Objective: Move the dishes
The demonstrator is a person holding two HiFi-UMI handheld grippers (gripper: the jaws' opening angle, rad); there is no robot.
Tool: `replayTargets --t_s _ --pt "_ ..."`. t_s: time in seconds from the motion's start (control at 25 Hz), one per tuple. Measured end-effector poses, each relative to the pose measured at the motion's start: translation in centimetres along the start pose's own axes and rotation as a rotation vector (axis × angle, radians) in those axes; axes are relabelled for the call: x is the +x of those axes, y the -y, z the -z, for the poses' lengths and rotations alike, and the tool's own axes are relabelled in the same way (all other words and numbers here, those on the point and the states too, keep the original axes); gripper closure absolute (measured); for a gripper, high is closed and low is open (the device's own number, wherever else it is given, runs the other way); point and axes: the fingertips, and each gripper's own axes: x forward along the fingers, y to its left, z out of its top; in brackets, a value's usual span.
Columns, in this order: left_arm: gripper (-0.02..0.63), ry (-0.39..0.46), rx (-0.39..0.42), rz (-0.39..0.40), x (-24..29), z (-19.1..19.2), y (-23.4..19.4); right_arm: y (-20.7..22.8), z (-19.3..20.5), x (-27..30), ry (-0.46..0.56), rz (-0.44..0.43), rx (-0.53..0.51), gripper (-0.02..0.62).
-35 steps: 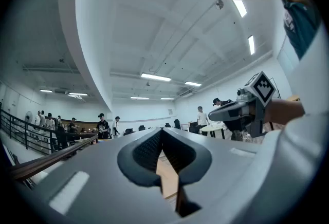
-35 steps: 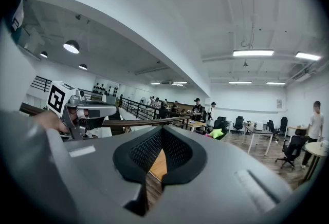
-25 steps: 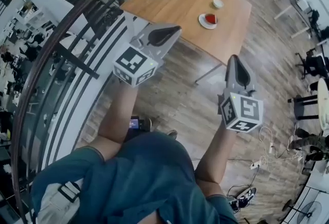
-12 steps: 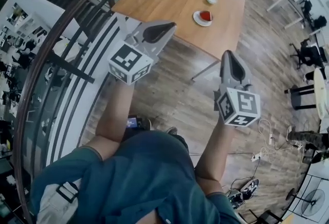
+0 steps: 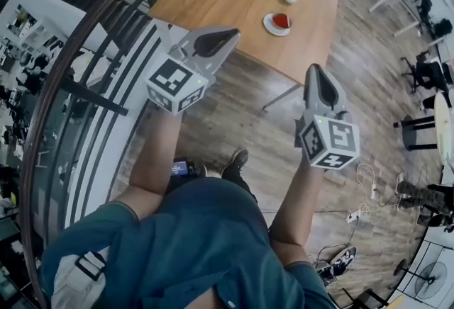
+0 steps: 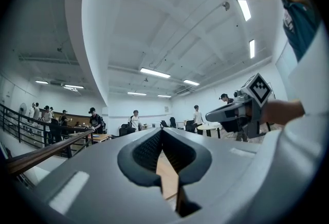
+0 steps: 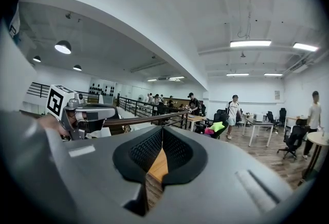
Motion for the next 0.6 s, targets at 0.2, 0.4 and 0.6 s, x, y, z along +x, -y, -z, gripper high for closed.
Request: replayTargets --t_s 0.2,0.4,0.6 --pt "0.606 -0.021 0.015 -0.037 2.4 0.1 -1.0 2.7 -0.1 2.3 0.017 -0.029 0.014 0.584" --pt "0.606 -0.031 0.021 -0.070 6.1 0.2 -1.5 6.3 -0.4 4.8 0.024 -0.069 0.014 0.584" --pt "0.606 -0.037 0.022 -0.113 9.4 0.9 -1.8 9.5 -0.3 7.1 0.031 -0.113 0.012 0.584"
